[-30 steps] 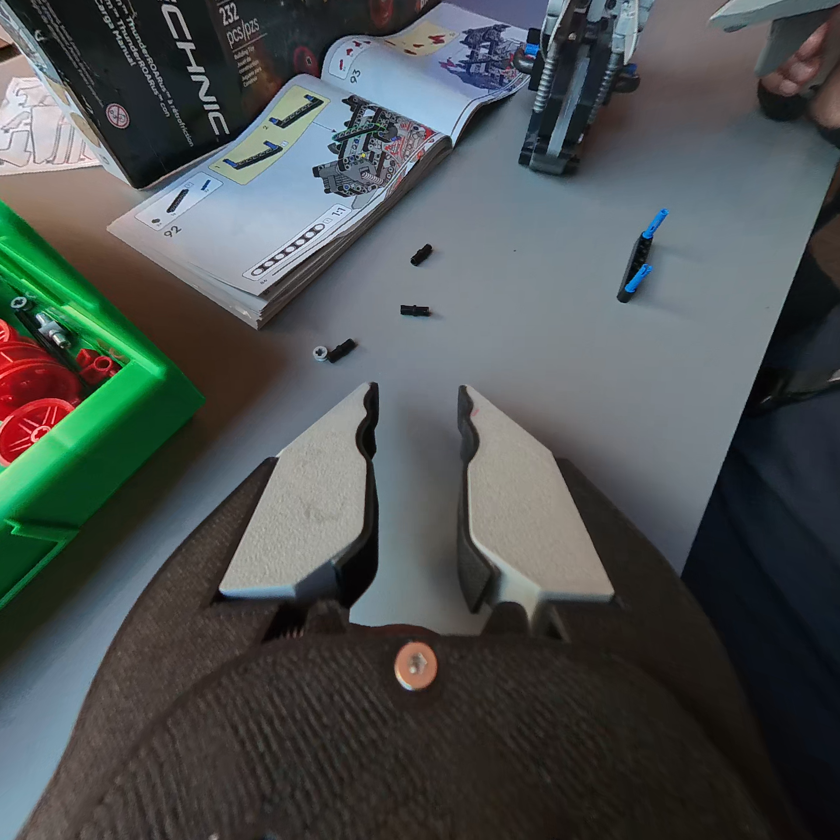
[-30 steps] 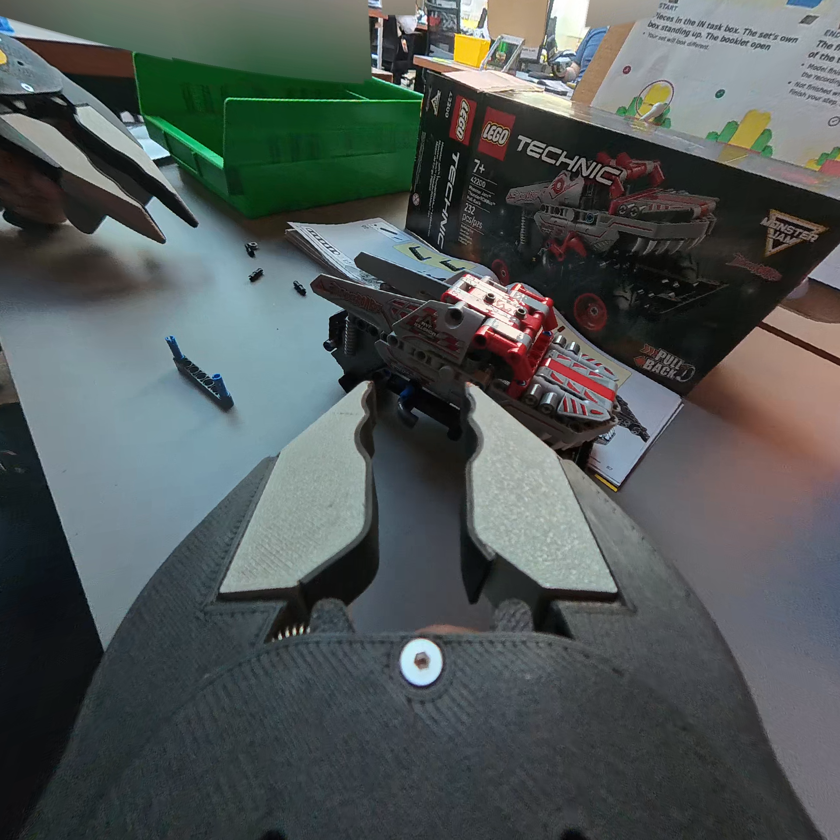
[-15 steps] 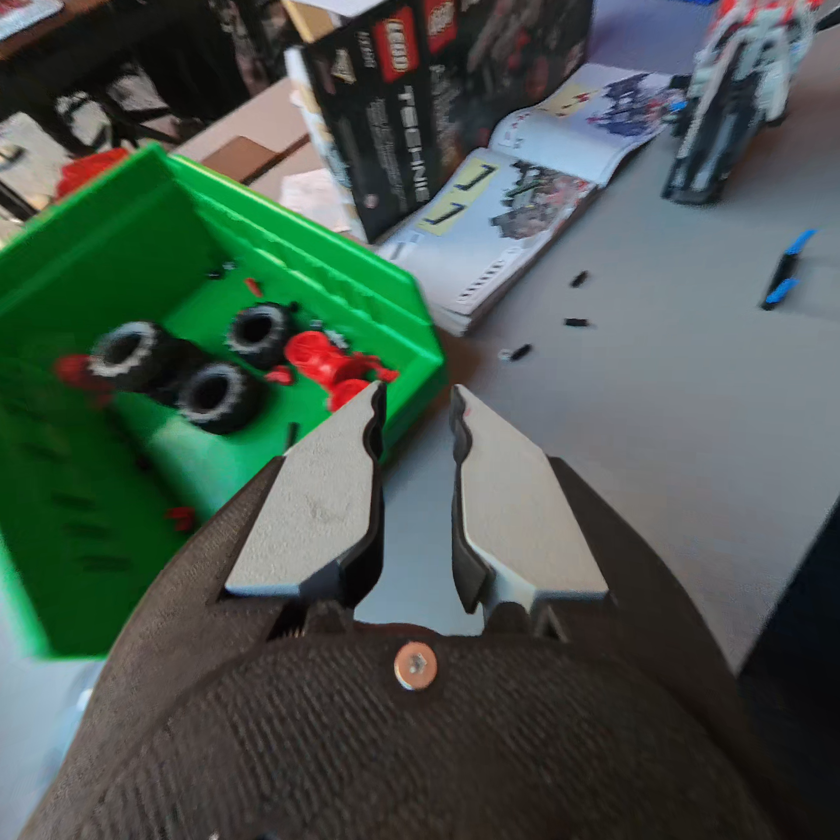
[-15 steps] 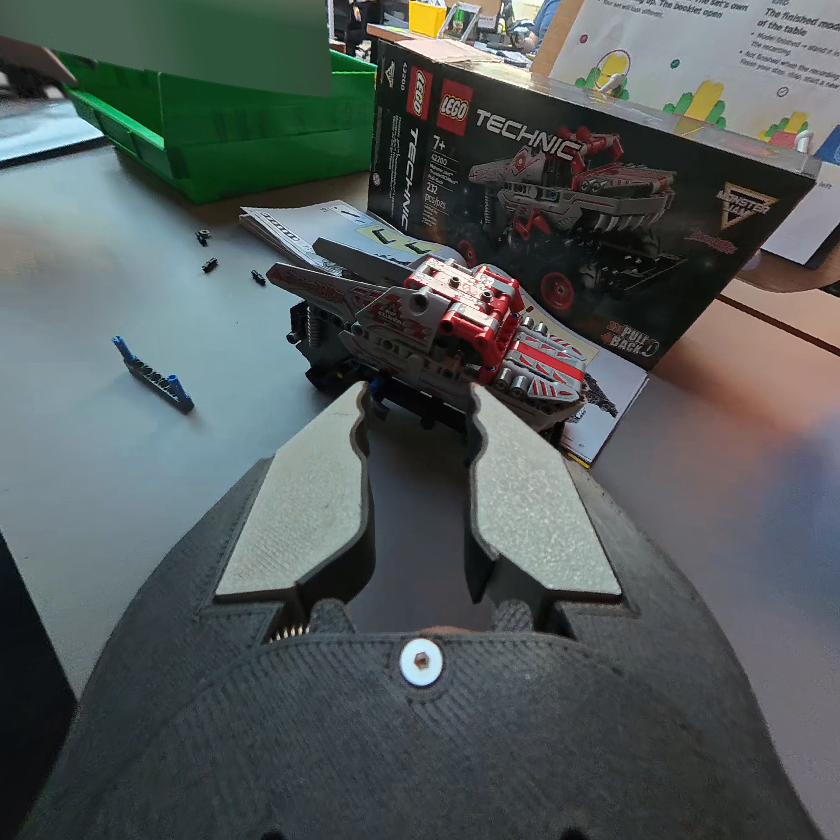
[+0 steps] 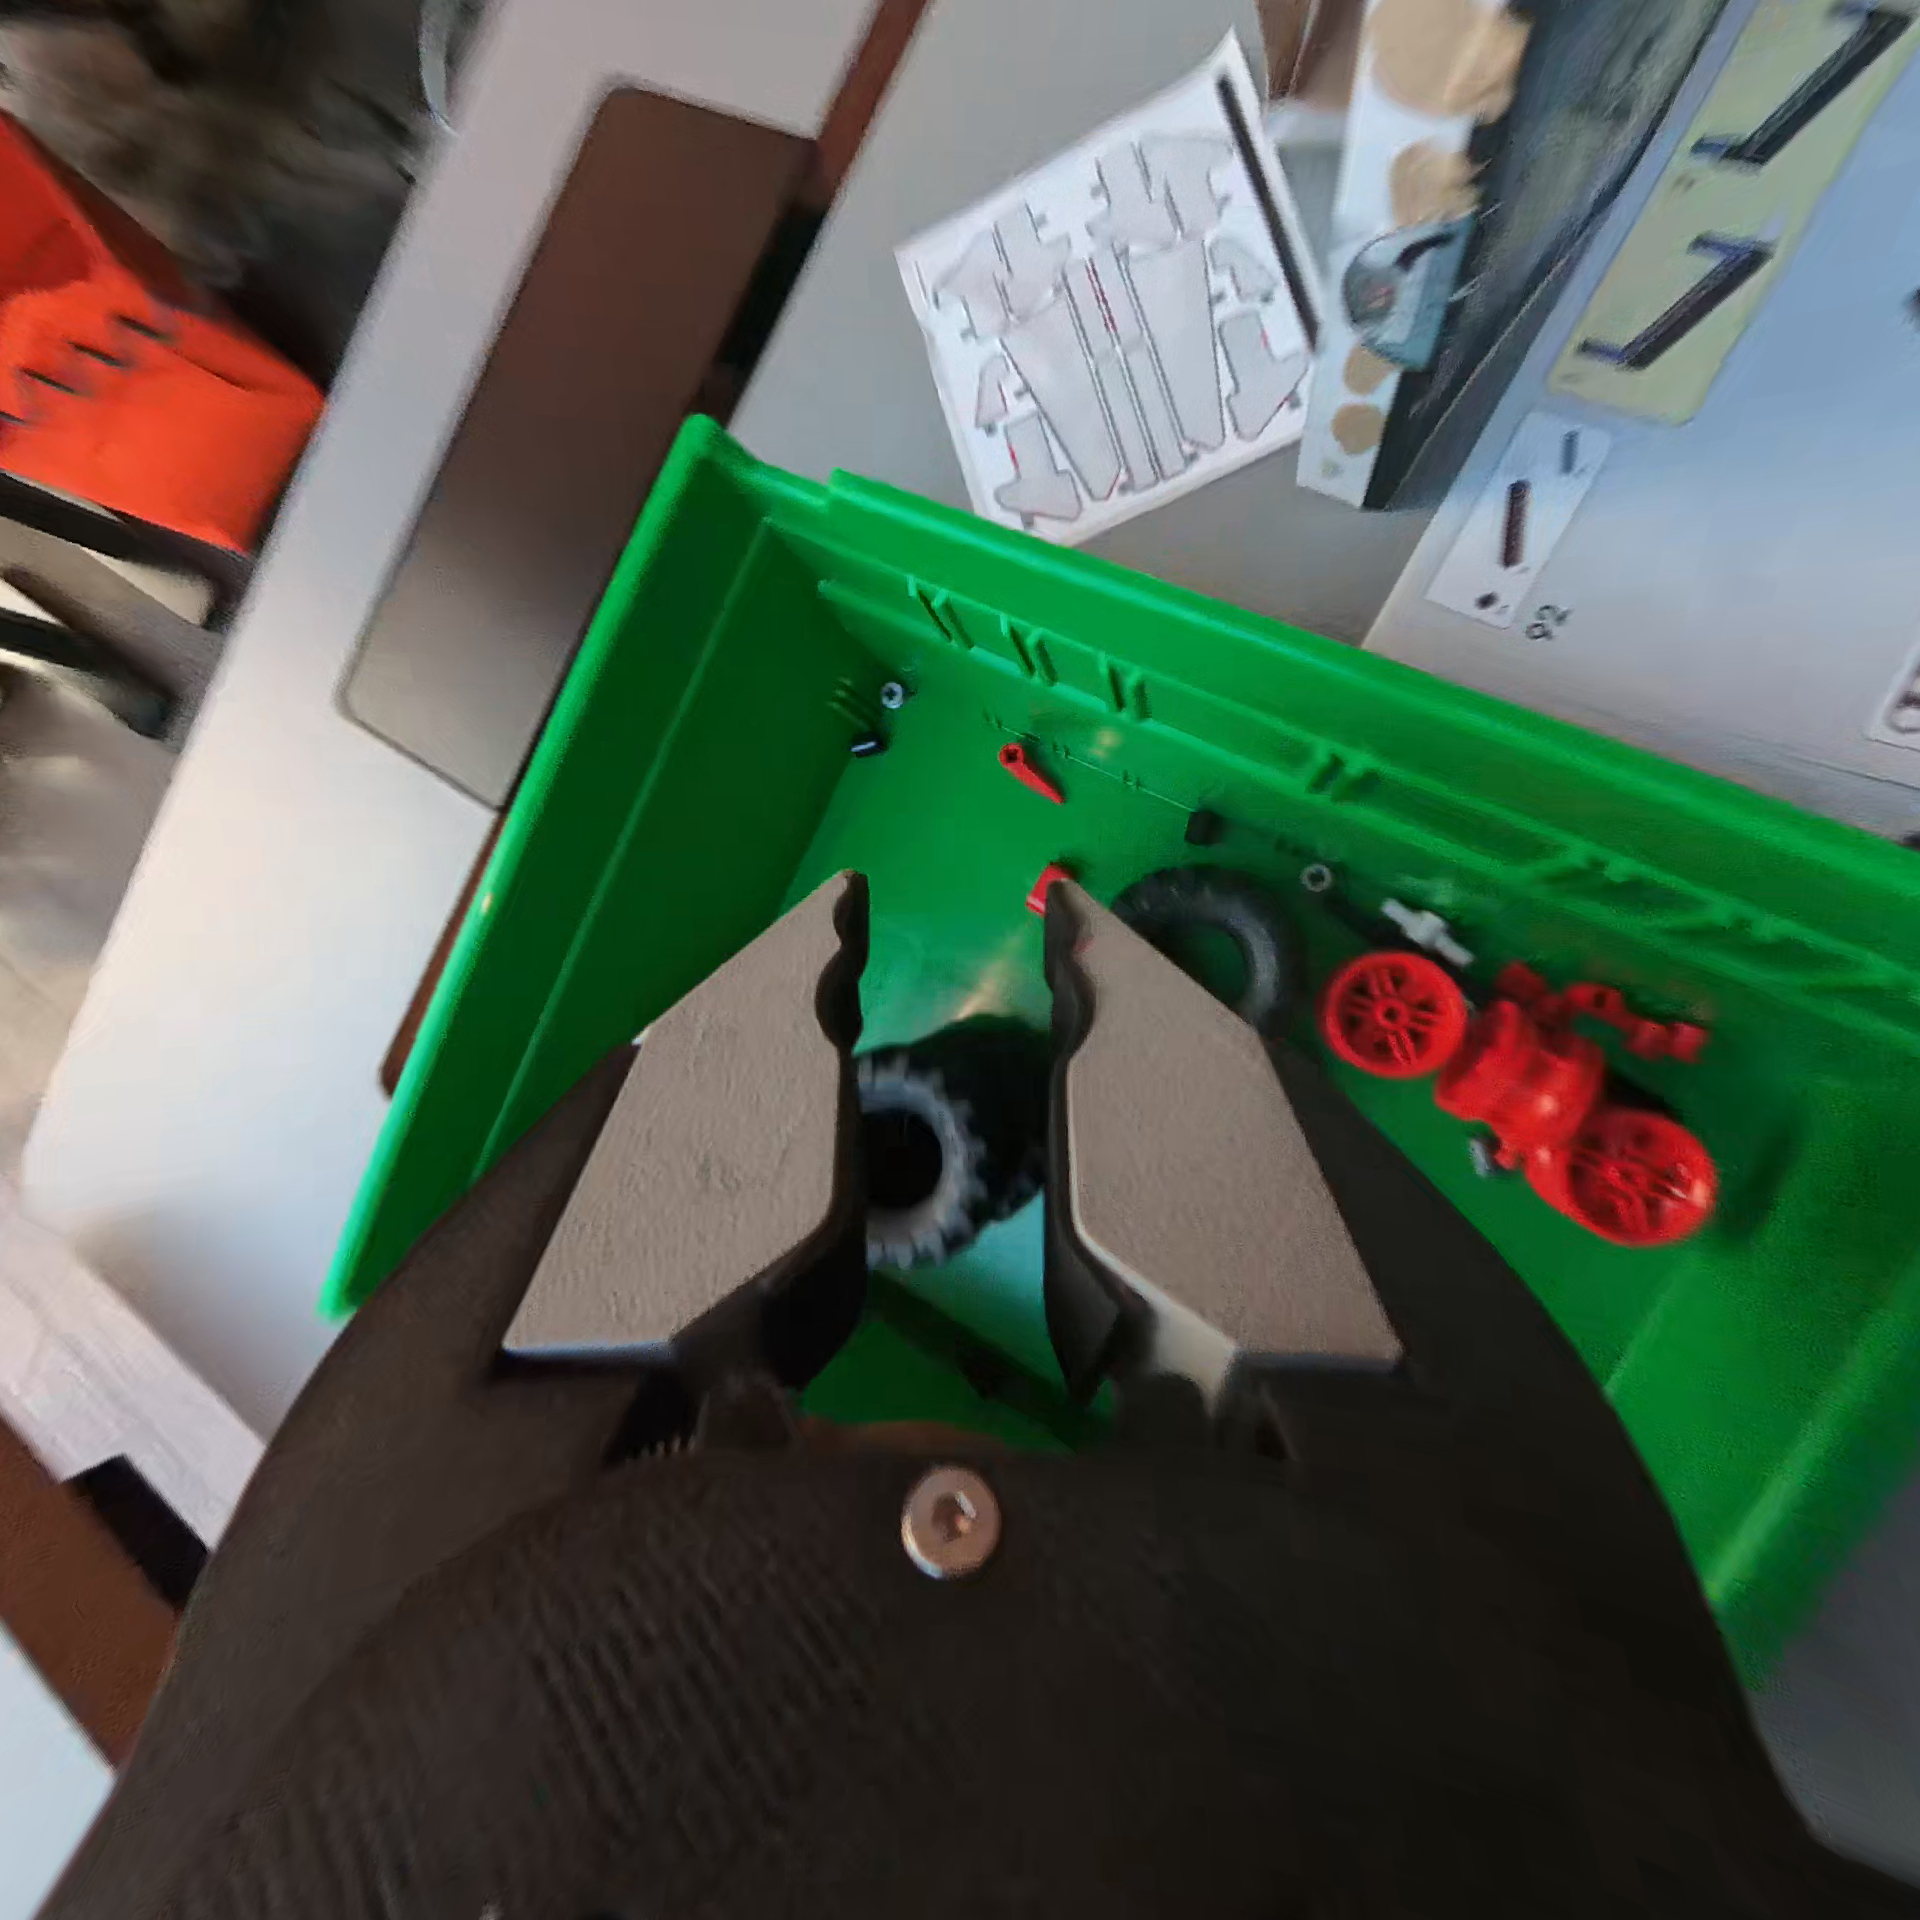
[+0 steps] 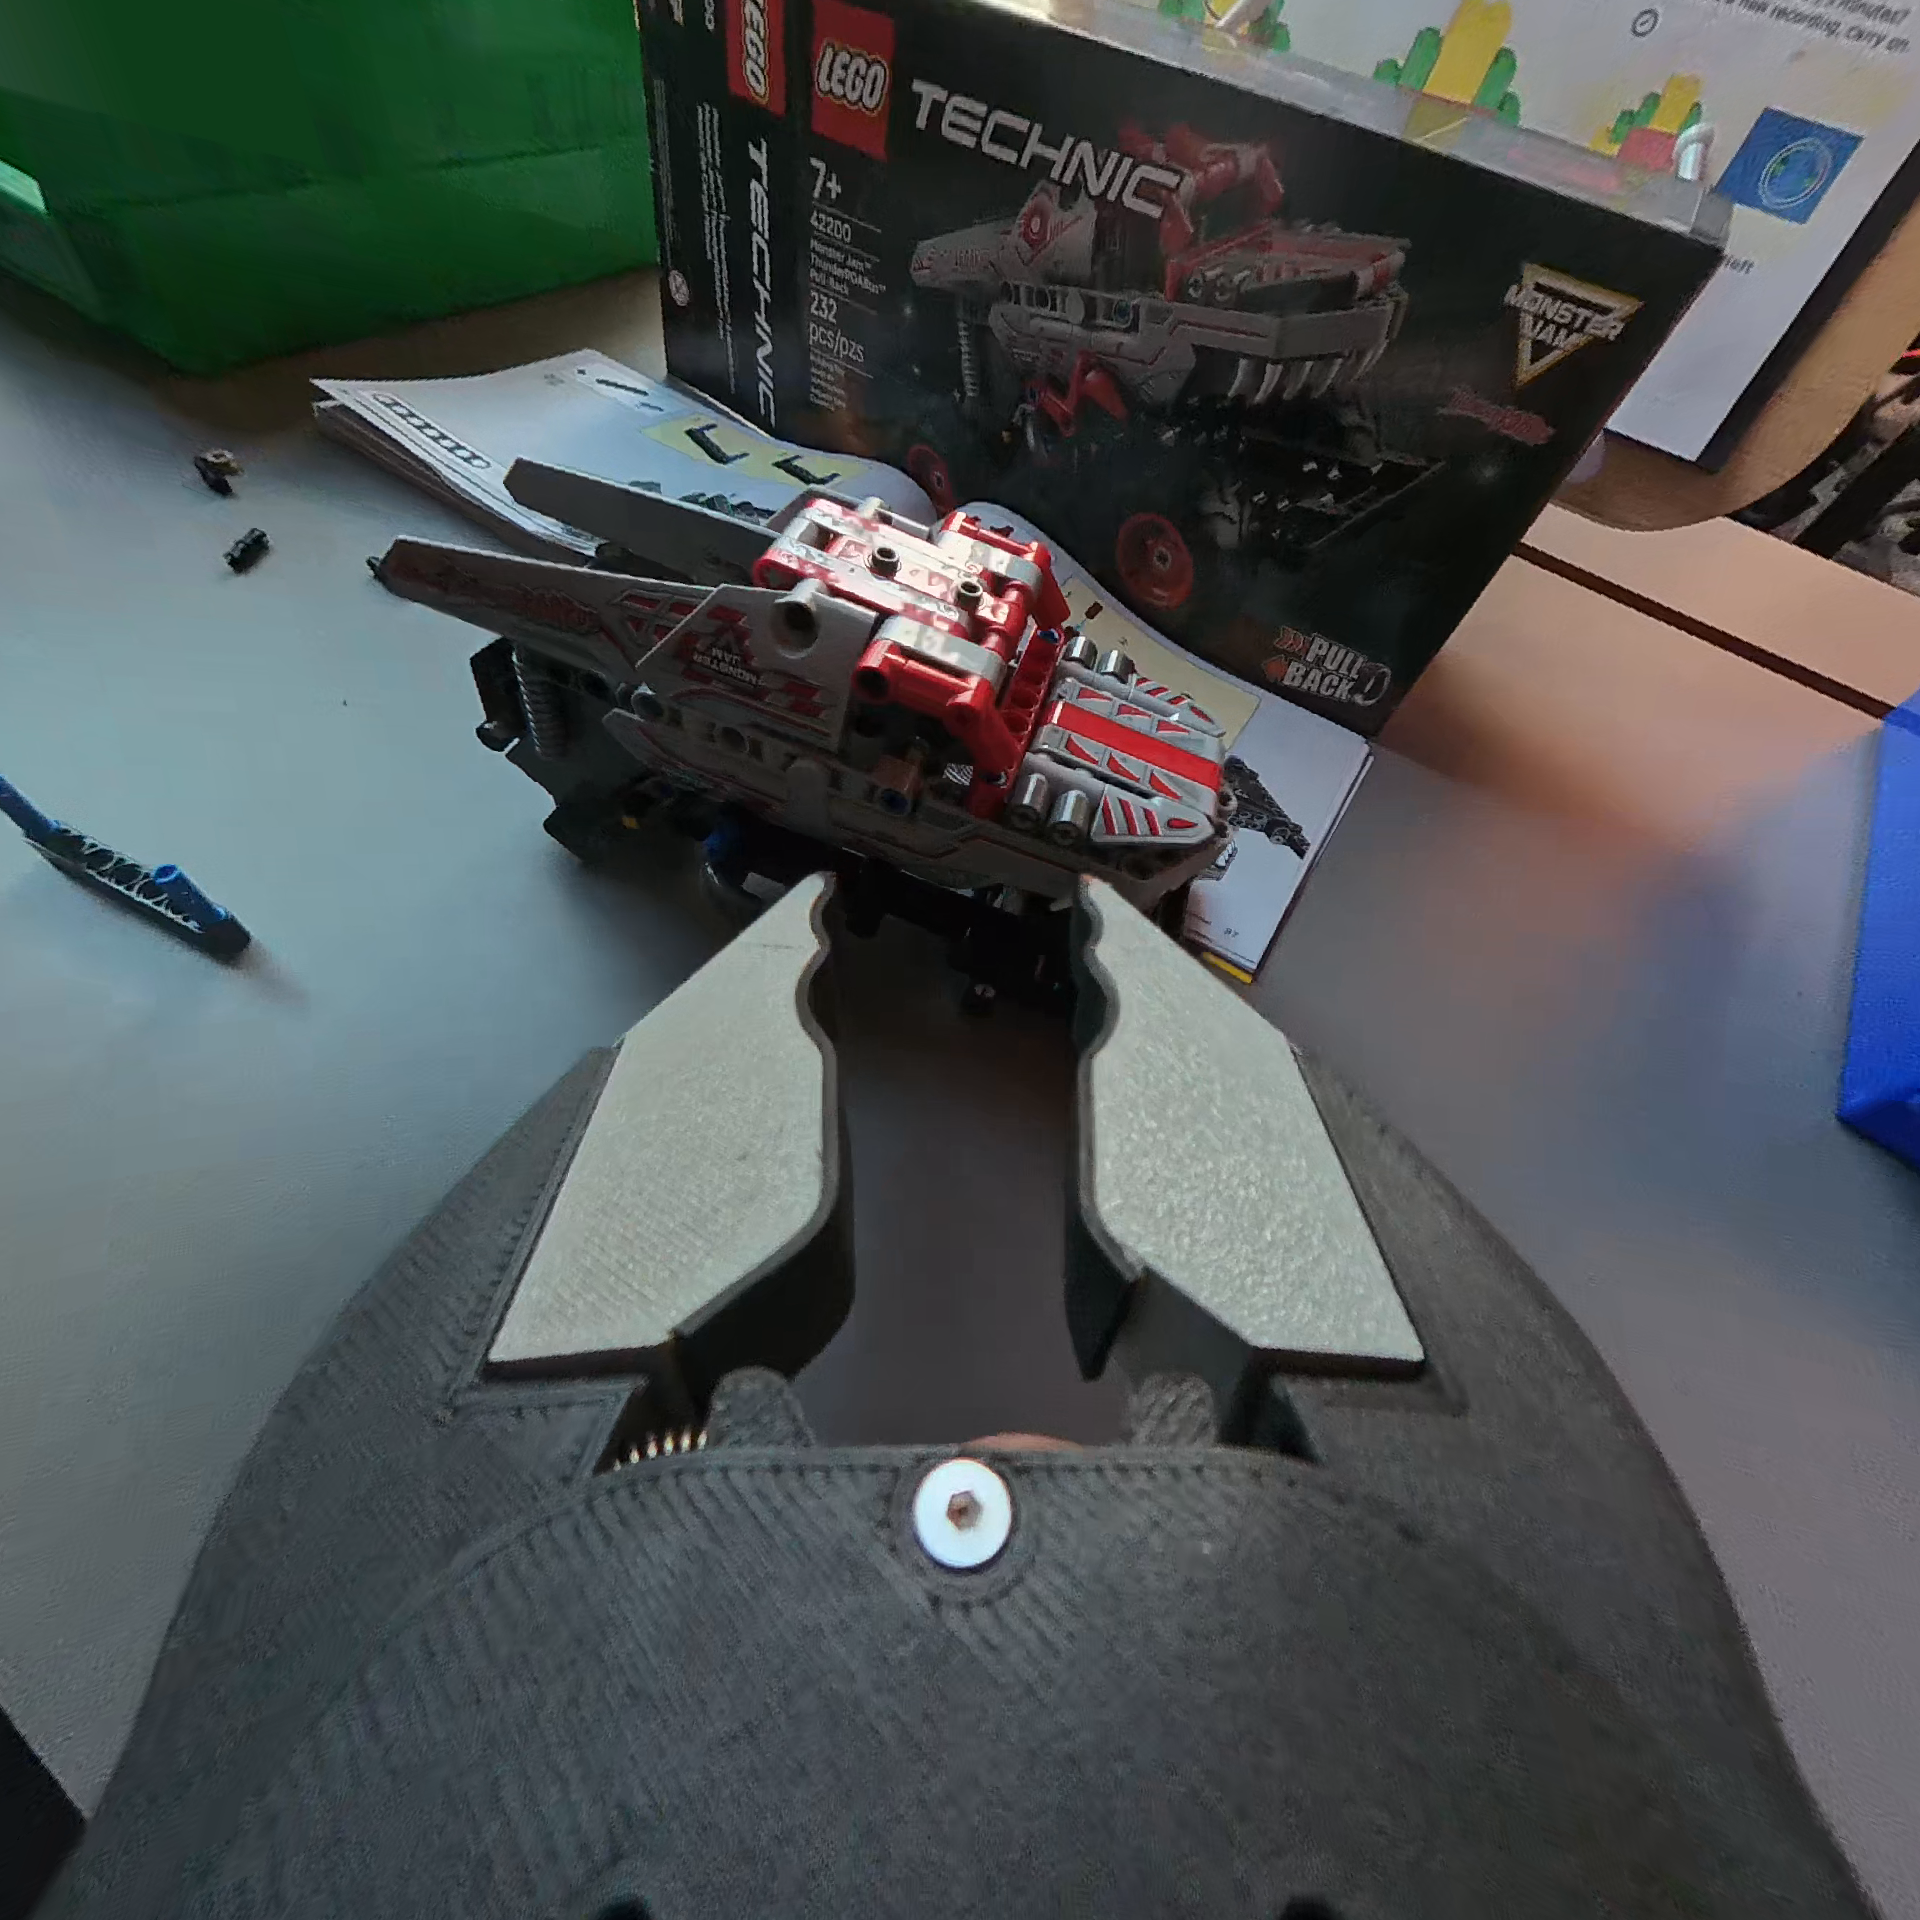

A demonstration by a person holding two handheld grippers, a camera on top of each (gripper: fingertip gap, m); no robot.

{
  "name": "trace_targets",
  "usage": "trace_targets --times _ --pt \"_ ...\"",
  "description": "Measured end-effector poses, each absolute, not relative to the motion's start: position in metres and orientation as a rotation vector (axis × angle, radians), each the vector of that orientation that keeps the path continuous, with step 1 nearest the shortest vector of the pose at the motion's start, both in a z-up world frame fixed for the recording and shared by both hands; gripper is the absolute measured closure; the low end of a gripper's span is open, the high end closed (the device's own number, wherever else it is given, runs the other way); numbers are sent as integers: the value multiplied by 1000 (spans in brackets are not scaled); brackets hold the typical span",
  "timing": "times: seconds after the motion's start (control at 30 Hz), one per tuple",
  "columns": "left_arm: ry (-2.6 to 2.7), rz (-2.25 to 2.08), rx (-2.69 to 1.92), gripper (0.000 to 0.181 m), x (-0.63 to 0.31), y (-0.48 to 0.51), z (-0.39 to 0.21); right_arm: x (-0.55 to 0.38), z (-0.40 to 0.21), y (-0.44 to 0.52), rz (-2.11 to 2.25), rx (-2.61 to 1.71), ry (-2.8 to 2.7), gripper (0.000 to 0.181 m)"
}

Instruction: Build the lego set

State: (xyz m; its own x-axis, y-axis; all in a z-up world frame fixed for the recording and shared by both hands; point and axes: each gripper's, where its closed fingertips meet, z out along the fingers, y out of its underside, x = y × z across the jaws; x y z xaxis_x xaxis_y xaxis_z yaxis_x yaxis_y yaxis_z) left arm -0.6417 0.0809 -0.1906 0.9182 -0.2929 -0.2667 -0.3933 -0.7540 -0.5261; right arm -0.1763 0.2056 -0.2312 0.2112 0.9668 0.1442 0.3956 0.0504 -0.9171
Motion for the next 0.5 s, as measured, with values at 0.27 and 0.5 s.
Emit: trace_targets --times 0.27,0.5 --pt "297 216 -2633 157 -673 142 -258 -177 -234 206 711 -1521 -1358 141" --pt "151 223 -2659 167 -674 144 -275 -176 -229 204 754 -1496 -1345 142"
